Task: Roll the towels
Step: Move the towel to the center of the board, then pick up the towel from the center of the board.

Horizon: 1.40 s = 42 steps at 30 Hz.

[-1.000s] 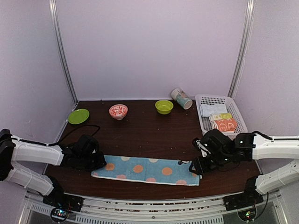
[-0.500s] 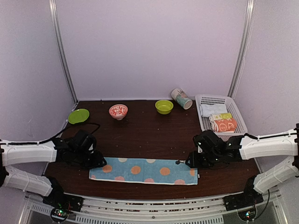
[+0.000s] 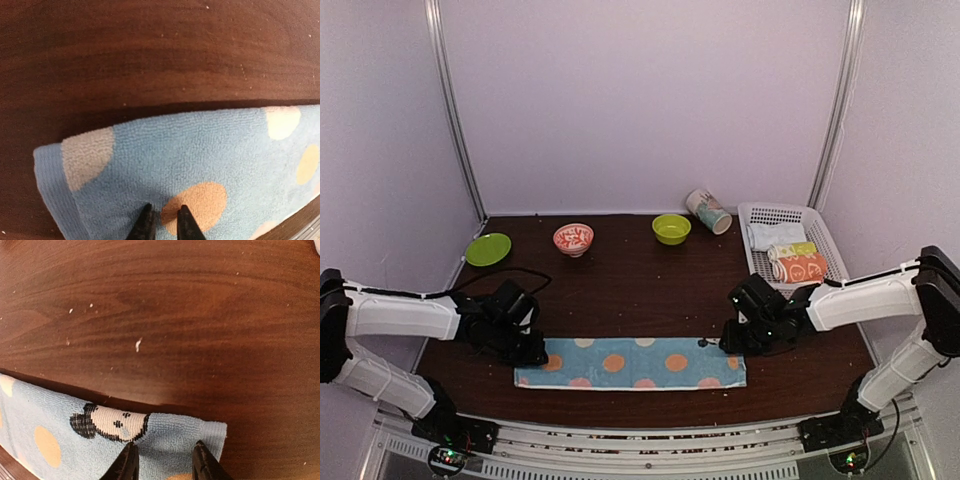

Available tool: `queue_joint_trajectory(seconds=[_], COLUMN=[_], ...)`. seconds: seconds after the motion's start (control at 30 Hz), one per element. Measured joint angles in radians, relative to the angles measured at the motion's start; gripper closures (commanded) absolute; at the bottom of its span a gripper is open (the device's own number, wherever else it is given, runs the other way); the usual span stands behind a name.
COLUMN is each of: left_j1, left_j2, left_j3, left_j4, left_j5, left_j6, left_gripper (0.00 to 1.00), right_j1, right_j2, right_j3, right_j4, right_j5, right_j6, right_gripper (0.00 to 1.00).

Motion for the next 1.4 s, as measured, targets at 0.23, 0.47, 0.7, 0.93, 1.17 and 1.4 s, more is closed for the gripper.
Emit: queue_joint_trajectory(seconds=[0.23,0.47,0.7,0.93,1.17,1.4], left_j1=[0.0,-0.01,-0.012,-0.012,-0.012,-0.012], left_j2=[0.003,0.009,-0.026,-0.084,-0.024,-0.012], left_j3=[-0.037,-0.048,-0.017,0.077,0.107,0.107], left_j4=[0.09,0.138,0.061,-0.002,-0.01,-0.009], left_j5=[0.023,0.038,0.044,0.043,0.031,0.031], left_j6=[-0.004,-0.016,-0.007,0.015,0.039,0.04], left_gripper=[0.91,0.88,0.68,0.68,0.69,0.69], right_j1=[-0.09,-0.148,-0.155,-0.155,-0.155,-0.149], right_j2=[0.08,0.117,-0.101,-0.32,-0.328,-0.265], right_j3=[0.079,0.133,0.121,-0.045,-0.212,-0.21], right_j4=[-0.014,-0.026,-0.113,-0.119,-0.069,-0.006], right_j5=[0.018,0.02,0.001,-0.028,-0.09,-0.121], right_j6=[-0.079,-0.124,-0.117,-0.035,0.086,0.102], right_gripper=[0.57,0.43,0.38,0.42,0.44,0.5])
